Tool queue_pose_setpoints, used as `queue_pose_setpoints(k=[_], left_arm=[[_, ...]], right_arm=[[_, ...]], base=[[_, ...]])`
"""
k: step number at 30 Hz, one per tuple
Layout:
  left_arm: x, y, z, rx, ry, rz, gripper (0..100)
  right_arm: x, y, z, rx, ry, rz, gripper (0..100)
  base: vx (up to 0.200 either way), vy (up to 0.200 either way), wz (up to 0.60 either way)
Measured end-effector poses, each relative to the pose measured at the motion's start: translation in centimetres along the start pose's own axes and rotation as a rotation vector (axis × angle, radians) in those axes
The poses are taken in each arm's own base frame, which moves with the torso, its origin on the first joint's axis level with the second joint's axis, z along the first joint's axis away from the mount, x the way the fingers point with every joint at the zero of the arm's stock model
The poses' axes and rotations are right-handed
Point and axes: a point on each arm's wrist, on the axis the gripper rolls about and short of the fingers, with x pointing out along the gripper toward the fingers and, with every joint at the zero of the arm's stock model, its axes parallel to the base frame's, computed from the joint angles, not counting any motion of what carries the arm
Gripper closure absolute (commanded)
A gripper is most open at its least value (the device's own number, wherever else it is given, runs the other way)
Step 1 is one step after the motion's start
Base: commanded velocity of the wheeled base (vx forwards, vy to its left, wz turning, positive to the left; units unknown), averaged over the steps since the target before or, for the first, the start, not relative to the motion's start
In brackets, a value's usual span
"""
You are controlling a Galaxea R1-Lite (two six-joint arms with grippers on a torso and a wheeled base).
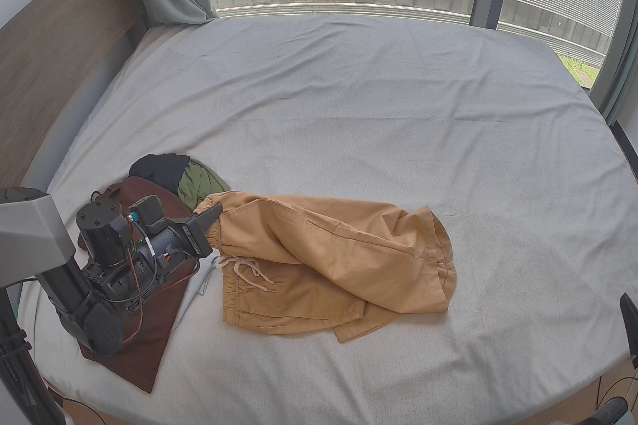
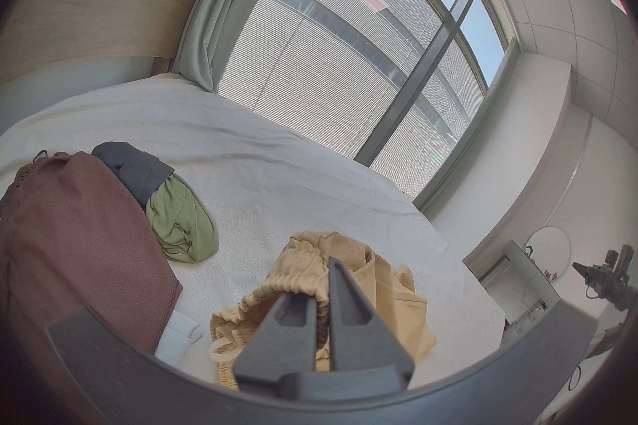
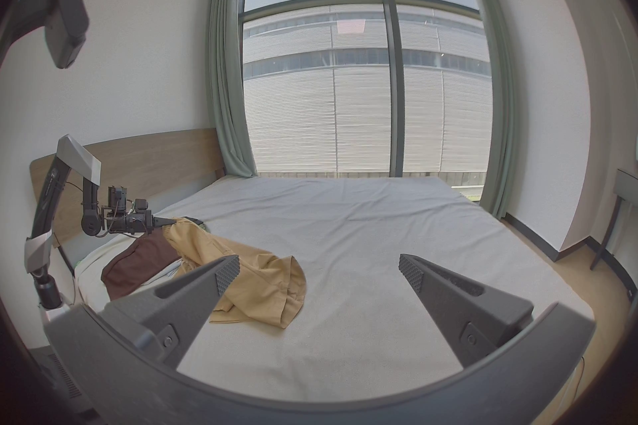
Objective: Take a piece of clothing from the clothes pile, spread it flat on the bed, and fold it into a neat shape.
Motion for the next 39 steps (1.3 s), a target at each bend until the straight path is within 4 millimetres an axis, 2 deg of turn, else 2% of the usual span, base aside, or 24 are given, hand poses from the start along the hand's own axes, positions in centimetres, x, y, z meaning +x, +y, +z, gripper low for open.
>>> queue_pose_setpoints(k=[9,16,26,34,39], left_arm=[[0.1,-0.1,-0.1,0.002,0.003,-0.004,100],[0.2,-0.1,-0.1,0.002,0.003,-0.004,100],[0.2,0.1,-0.4,0.001,0.011,-0.001,100],[0.3,0.0,-0.4,0.002,0.01,-0.003,100],[0.4,0.0,-0.3,0.007,0.005,-0.005,100]], right_arm=[[3.7,-0.3,2.9,0.026,0.114,0.081,0],[7.0,-0.5,4.0,0.046,0.211,0.138,0],[10.0,0.1,3.8,0.081,0.309,0.23,0],[12.6,0.4,3.6,0.109,0.318,0.268,0],[14.1,0.7,2.8,0.141,0.369,0.294,0]], base=[[0.0,0.0,0.0],[0.0,0.0,0.0],[0.0,0.0,0.0],[0.0,0.0,0.0],[0.0,0.0,0.0]])
